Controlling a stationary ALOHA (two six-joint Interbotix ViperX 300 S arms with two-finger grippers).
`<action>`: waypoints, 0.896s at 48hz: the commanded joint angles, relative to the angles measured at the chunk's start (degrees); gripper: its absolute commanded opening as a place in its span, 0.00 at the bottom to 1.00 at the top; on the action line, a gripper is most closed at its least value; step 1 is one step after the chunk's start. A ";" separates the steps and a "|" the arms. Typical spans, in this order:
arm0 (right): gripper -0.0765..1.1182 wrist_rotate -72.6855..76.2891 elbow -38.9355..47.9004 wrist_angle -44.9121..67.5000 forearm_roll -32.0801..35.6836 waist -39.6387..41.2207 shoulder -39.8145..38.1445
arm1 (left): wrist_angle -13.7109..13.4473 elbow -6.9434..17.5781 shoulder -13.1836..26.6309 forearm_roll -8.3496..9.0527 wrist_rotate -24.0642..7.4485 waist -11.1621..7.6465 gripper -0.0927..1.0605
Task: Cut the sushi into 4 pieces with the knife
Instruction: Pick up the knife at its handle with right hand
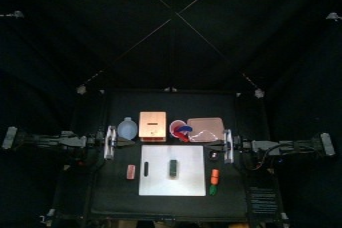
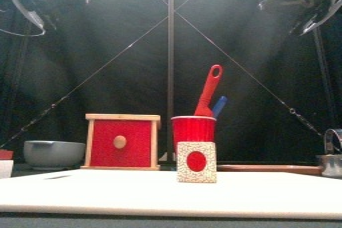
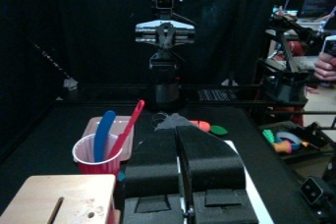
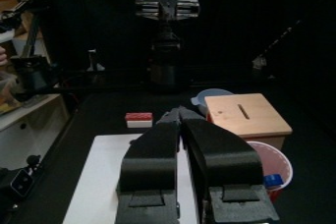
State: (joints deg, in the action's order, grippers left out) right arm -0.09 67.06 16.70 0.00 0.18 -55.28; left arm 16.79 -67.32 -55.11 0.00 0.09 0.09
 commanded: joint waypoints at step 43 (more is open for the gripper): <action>0.63 1.76 -44.03 -45.62 -3.16 6.77 30.32 | 6.06 0.00 8.53 -2.55 0.00 -0.09 0.09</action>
State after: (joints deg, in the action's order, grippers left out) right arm 1.58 25.84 -26.81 -3.16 6.59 -24.87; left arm 22.32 -68.12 -46.76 -2.46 0.18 -0.18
